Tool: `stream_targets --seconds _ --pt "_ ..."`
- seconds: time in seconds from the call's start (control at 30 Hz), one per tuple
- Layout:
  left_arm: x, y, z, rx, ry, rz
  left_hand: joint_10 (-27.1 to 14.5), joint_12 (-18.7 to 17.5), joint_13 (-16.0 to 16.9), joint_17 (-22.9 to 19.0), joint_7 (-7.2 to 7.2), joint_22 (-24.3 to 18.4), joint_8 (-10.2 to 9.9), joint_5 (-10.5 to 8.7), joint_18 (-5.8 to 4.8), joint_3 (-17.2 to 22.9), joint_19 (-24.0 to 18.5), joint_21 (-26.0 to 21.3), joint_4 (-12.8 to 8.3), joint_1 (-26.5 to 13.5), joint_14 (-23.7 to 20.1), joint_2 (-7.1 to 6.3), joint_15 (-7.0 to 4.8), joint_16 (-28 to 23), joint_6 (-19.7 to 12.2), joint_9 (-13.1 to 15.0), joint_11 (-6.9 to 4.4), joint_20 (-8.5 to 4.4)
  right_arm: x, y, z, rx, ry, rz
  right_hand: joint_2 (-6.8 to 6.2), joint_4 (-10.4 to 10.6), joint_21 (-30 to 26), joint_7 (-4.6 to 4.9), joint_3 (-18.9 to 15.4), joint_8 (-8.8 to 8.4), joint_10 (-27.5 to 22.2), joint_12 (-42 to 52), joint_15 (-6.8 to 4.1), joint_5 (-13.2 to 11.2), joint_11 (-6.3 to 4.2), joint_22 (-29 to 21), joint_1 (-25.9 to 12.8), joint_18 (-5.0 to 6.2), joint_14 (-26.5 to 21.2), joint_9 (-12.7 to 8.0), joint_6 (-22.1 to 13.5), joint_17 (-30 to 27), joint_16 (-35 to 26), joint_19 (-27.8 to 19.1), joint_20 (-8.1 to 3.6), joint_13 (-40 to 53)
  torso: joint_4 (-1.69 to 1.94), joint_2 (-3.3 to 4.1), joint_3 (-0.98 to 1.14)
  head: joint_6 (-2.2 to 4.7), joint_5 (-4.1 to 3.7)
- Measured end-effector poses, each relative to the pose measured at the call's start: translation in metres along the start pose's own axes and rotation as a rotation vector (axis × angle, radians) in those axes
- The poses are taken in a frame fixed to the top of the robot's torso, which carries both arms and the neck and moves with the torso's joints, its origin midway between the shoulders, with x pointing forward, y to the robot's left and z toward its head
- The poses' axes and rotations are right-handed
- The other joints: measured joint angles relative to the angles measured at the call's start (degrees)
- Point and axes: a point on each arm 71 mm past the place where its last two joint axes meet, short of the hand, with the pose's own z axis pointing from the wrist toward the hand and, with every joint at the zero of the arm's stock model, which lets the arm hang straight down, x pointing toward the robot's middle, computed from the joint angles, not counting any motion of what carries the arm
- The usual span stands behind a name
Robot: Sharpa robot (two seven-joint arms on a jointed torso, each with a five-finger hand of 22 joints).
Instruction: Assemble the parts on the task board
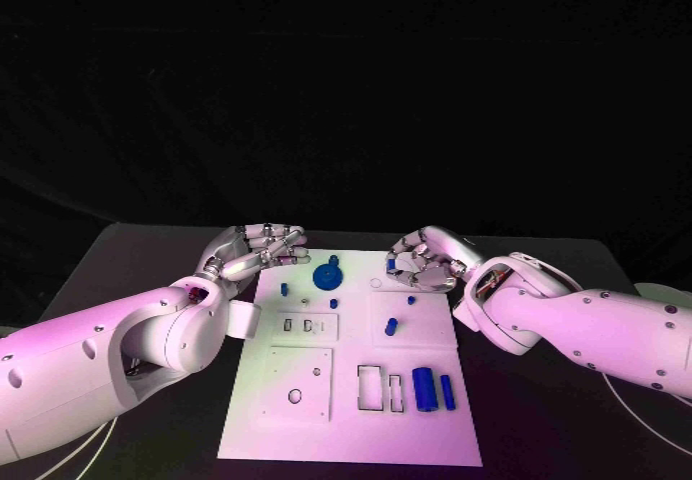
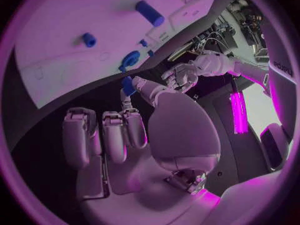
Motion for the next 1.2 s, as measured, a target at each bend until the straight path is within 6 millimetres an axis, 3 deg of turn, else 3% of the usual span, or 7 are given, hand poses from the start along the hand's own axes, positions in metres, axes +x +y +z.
stream_targets --seconds 0.17,0.53,0.87,1.2 --pt "-0.005 0.002 0.003 -0.002 -0.014 0.006 0.0 0.0 0.0 0.1 0.0 0.0 0.0 0.0 0.0 0.0 0.0 0.0 0.0 0.0 0.0 0.0 0.0 0.0 0.0 0.0 0.0 0.0 0.024 0.033 0.015 -0.036 0.047 0.003 0.16 0.0 0.0 -0.01 0.0 0.0 0.0 0.0 0.0 -0.2 0.0 0.0 -0.2 0.0 0.0 0.0 0.0 0.0 0.0 0.0 0.0 0.0 0.18 -0.5 -0.23 -0.7 1.23" --pt "-0.014 0.005 0.006 -0.001 -0.039 0.016 0.0 0.0 0.0 0.1 0.0 -0.1 0.0 0.0 0.0 0.2 0.0 0.0 -0.2 0.0 0.0 0.0 0.0 0.0 0.0 0.0 0.0 0.0 0.073 0.076 0.03 -0.098 0.141 -0.046 0.23 0.2 0.0 -0.09 -0.2 0.0 0.0 0.0 0.0 0.3 0.0 0.0 -0.2 0.01 0.0 0.0 -0.1 0.0 0.0 0.0 0.0 0.0 0.47 -1.13 -0.72 -1.81 2.41" --pt "-0.014 0.004 0.006 0.001 -0.04 0.016 0.0 0.0 0.0 0.1 0.0 -0.1 0.0 0.0 0.0 0.3 0.0 0.0 0.0 0.0 0.0 0.0 0.0 0.0 0.0 0.0 0.0 0.0 0.108 0.083 0.032 -0.102 0.201 -0.097 0.59 0.5 0.0 -0.19 -0.2 0.0 0.0 0.0 0.01 0.3 0.0 0.0 -0.6 0.0 0.0 0.0 -0.2 0.0 0.0 0.0 0.0 0.0 0.57 -1.08 -0.71 -2.52 3.16" --pt "-0.014 0.003 0.005 0.002 -0.039 0.015 0.0 0.0 0.0 0.1 0.0 -0.1 0.0 0.0 0.0 0.3 0.0 0.0 0.0 0.0 0.0 0.0 0.0 0.0 0.0 0.0 0.0 0.0 0.118 0.082 0.03 -0.095 0.221 -0.13 0.19 0.5 -0.2 -0.2 -0.2 0.0 0.0 0.0 0.01 0.3 0.01 0.0 -1.0 0.0 0.0 0.0 -0.2 0.0 0.0 0.0 0.01 0.0 0.42 -1.05 -0.61 -3.2 3.57"
